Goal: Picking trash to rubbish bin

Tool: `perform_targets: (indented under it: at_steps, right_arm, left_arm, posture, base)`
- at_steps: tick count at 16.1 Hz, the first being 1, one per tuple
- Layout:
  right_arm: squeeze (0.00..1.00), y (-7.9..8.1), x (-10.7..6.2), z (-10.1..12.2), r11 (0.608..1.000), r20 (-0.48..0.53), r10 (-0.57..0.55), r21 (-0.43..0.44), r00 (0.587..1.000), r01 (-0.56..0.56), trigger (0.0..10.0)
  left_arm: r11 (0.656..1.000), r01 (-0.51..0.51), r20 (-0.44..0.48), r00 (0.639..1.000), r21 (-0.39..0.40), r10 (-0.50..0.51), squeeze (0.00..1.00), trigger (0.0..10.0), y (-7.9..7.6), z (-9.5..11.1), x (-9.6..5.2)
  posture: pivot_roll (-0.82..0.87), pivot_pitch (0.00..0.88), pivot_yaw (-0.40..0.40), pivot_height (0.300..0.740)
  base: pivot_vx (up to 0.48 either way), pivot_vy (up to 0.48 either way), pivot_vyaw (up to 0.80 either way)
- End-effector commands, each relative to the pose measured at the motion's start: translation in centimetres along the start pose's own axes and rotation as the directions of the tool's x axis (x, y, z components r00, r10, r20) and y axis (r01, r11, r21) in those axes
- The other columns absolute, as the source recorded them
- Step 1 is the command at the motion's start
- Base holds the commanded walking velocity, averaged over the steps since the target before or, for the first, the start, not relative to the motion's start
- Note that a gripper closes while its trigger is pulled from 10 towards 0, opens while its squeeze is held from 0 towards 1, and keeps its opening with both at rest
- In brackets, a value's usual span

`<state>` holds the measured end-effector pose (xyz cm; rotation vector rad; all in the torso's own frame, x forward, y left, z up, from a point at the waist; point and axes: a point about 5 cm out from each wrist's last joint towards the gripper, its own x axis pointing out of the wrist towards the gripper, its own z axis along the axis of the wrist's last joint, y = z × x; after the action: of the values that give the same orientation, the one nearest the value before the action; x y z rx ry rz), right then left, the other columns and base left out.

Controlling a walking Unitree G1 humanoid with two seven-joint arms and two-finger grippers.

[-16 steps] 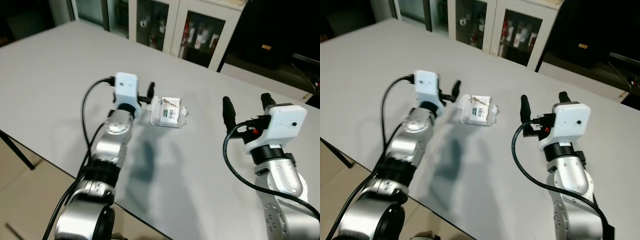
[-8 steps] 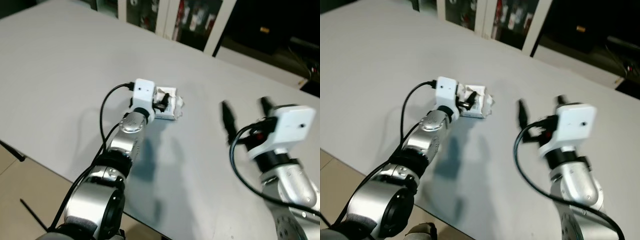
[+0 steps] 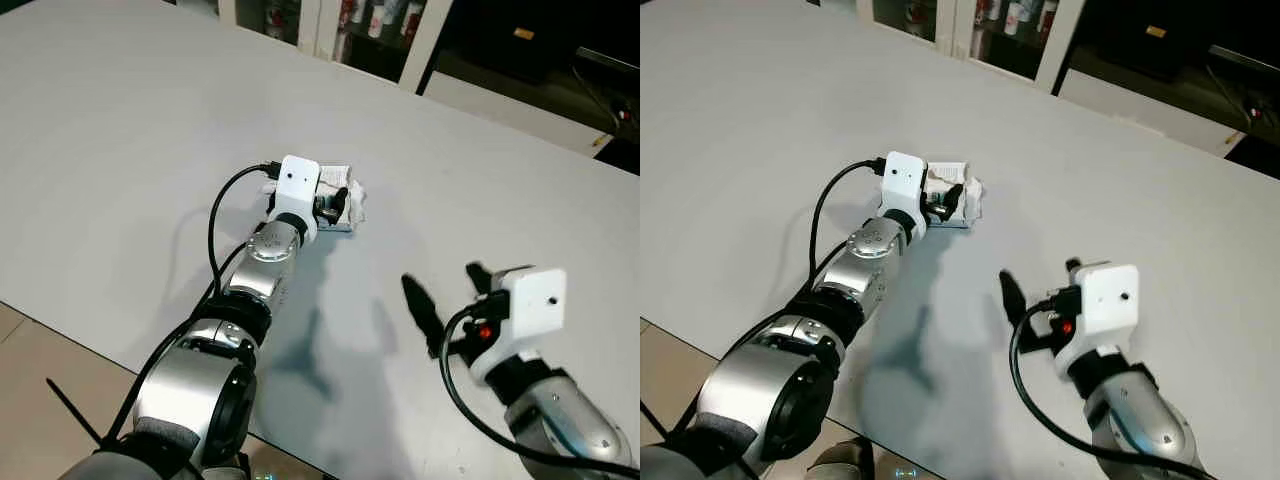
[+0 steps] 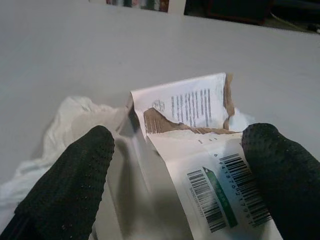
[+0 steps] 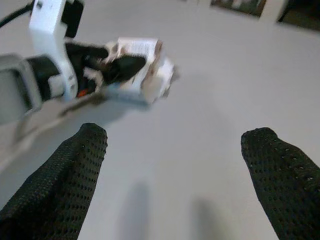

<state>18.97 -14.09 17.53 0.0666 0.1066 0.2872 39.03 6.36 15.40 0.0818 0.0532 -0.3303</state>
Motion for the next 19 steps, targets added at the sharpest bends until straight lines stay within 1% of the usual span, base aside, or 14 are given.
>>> perform_targets:
  at_steps: [1,5,7,8,9,10,12,15,17,19]
  right_arm:
    - [0.0,0.0,-0.5,-0.1,1.0,-0.028,0.018,0.005,0.999,-0.017,10.0]
    - [0.0,0.0,-0.8,-1.1,0.999,-0.07,0.036,0.013,0.997,-0.035,10.0]
    - [0.0,0.0,-0.7,-1.1,0.999,-0.074,0.038,0.008,0.997,-0.038,10.0]
    - [0.0,0.0,-0.7,-1.0,0.999,-0.076,0.04,0.0,0.996,-0.04,10.0]
    - [0.0,0.0,-0.7,-1.0,0.999,-0.076,0.041,-0.005,0.996,-0.041,10.0]
    - [0.0,0.1,-0.6,-0.9,0.999,-0.073,0.043,-0.01,0.996,-0.044,10.0]
    - [0.0,0.1,-0.6,-0.8,0.999,-0.068,0.047,-0.017,0.997,-0.048,10.0]
    - [0.0,0.0,-0.5,-0.7,0.999,-0.062,0.041,-0.027,0.997,-0.043,10.0]
    - [0.0,0.0,-0.5,-0.8,0.998,-0.067,0.04,-0.037,0.997,-0.043,10.0]
    - [0.0,0.0,-0.4,-0.9,0.998,-0.068,0.04,-0.045,0.997,-0.044,10.0]
  left_arm:
    - [1.0,0.014,-0.022,1.0,0.023,-0.014,0.0,10.0,-0.5,-0.4,0.1]
    - [0.998,0.002,-0.063,0.998,0.056,0.001,0.0,10.0,-0.2,-1.1,-0.1]
    - [0.998,-0.001,-0.069,0.998,0.057,0.005,0.0,10.0,-0.1,-1.2,-0.1]
    - [0.998,0.0,-0.086,0.996,0.059,0.005,0.0,10.0,-0.1,-1.7,-0.2]
    - [0.998,0.011,-0.094,0.996,0.058,-0.006,0.0,0.0,-0.2,-1.9,-0.3]
    - [0.998,0.036,-0.123,0.992,0.052,-0.029,0.0,0.0,-0.3,-2.5,-0.5]
    - [0.998,0.036,-0.148,0.989,0.045,-0.029,0.0,0.0,-0.1,-3.2,-0.7]
    - [0.999,0.038,-0.158,0.987,0.026,-0.033,0.0,0.0,0.0,-3.4,-0.8]
    - [0.999,0.029,-0.16,0.987,-0.014,-0.031,0.0,0.0,0.1,-3.5,-0.8]
    - [0.999,0.024,-0.159,0.987,-0.024,-0.027,0.0,0.0,0.2,-3.4,-0.8]
  posture:
    - [-0.07,0.227,-0.137,0.74]
    - [-0.07,0.219,-0.151,0.74]
    - [-0.07,0.218,-0.15,0.74]
    - [-0.07,0.218,-0.148,0.74]
    - [-0.07,0.217,-0.148,0.74]
    - [-0.07,0.218,-0.147,0.74]
    - [-0.07,0.219,-0.143,0.74]
    - [-0.07,0.218,-0.141,0.74]
    - [-0.06,0.217,-0.14,0.74]
    - [-0.06,0.214,-0.139,0.74]
  base:
    - [0.0,0.0,0.0]
    - [0.0,0.0,0.0]
    - [0.0,0.0,0.0]
    - [0.0,0.0,0.0]
    - [0.0,0.0,0.0]
    - [0.0,0.0,0.0]
    - [0.0,0.0,0.0]
    - [0.0,0.0,0.0]
    - [0.0,0.0,0.0]
    - [0.0,0.0,0.0]
